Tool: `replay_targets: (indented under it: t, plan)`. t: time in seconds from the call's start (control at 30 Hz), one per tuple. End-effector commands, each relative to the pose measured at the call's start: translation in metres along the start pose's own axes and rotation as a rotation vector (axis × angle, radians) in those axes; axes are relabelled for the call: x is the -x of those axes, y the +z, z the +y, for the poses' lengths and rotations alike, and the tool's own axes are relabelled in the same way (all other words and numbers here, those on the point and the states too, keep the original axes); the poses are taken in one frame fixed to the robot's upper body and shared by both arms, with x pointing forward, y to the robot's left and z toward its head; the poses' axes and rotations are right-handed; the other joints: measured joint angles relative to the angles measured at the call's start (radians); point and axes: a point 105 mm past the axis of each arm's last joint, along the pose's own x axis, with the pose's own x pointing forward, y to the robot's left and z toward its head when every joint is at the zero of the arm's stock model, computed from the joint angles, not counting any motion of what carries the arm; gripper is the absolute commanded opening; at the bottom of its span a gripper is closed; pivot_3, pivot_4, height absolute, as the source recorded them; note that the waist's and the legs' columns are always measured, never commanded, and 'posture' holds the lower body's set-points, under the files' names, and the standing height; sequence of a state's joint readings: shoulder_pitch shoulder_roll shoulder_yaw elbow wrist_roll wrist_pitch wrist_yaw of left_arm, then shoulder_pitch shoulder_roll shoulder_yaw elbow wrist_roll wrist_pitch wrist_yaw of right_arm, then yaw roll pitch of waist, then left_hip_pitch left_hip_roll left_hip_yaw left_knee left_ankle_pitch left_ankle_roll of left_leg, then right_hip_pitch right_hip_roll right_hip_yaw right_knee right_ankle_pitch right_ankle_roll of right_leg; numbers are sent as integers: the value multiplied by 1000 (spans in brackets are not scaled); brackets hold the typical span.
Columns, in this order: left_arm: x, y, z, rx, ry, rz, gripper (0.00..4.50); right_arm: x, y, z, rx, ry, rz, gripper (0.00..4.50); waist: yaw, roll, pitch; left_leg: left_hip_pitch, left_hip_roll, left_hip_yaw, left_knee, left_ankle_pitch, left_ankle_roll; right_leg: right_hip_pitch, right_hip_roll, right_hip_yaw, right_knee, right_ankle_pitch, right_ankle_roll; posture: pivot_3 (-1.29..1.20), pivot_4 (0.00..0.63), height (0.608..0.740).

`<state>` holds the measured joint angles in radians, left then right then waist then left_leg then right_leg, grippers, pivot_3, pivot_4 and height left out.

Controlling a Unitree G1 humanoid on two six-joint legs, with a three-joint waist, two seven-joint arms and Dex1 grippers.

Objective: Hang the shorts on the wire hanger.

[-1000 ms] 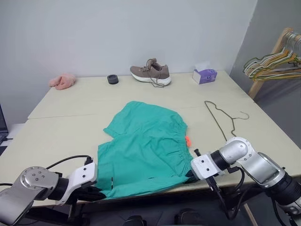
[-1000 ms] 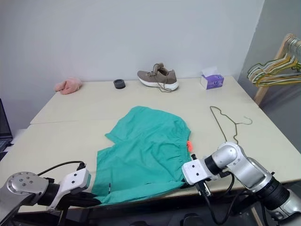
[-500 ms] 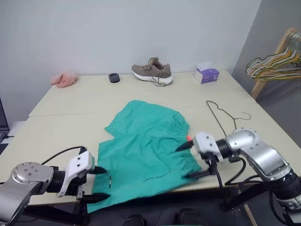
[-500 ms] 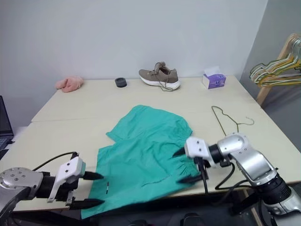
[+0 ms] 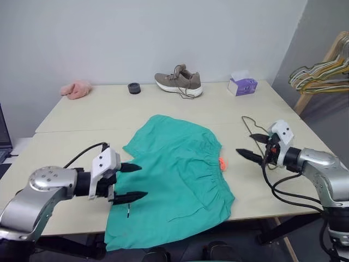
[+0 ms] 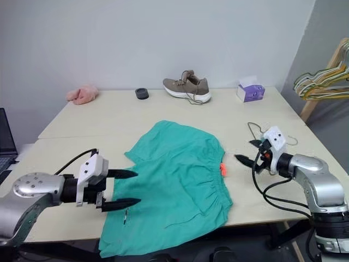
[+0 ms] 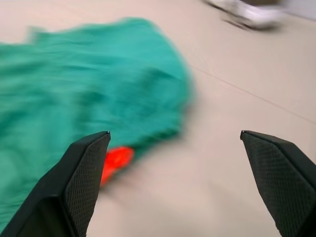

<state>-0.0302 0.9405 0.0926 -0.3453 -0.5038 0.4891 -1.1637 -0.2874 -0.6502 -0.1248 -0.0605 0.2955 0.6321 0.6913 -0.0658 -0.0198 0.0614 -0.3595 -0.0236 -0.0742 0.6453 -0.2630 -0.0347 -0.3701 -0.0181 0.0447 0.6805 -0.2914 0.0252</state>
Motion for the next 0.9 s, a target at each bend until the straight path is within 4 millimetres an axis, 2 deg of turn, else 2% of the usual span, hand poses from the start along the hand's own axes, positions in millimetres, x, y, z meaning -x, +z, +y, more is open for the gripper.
replay_targets:
  t: [0.03, 0.1, 0.3, 0.53, 0.63, 0.77, 0.9]
  plan:
    - [-5, 9, 2, -57, -13, -17, 4478, 4, -11, -38, -40, -256, 34, 4500, -6, 0, 0, -1, 0, 0, 0, 0, 0, -1, 0, 1, 0, 0, 0, -131, 0, 740]
    - [-8, 10, 5, -74, -15, -16, 4478, 4, -21, -51, -61, -348, 52, 4500, -18, 0, 0, -3, 0, -1, 0, 0, 0, -3, 0, 2, 0, 0, -1, -133, 0, 740]
    - [-13, 11, 8, -104, -26, -15, 4478, -1, -47, -65, -120, -416, 146, 4500, -44, 1, 0, -3, 0, -1, 0, 0, 0, -2, 1, 2, 0, 1, -1, -136, 0, 740]
    - [-15, 12, 10, -118, -20, -17, 4478, -10, -80, -63, -158, -351, 291, 4500, -67, 0, -1, -2, 1, -1, 0, 0, 0, -1, 2, 2, 0, 1, 1, -132, 0, 740]
    - [-16, 13, 10, -119, -18, -20, 4500, -15, -92, -58, -202, -299, 357, 3909, -76, -1, -3, -1, 1, -2, 0, 0, 0, 1, 2, 2, 0, 1, 1, -135, 0, 740]
    - [-18, 14, 11, -126, -11, -23, 4500, -21, -104, -56, -178, -263, 443, 2561, -79, -8, -8, 3, 1, -2, 1, 0, 0, 5, 2, 2, 0, 1, 1, -134, 0, 740]
    - [-18, 16, 14, -129, 3, -31, 4500, -26, -110, -58, -158, -271, 492, 1271, -78, -12, -11, 17, 1, -3, 0, 0, 0, 20, 2, 1, -4, -1, -1, -127, 0, 740]
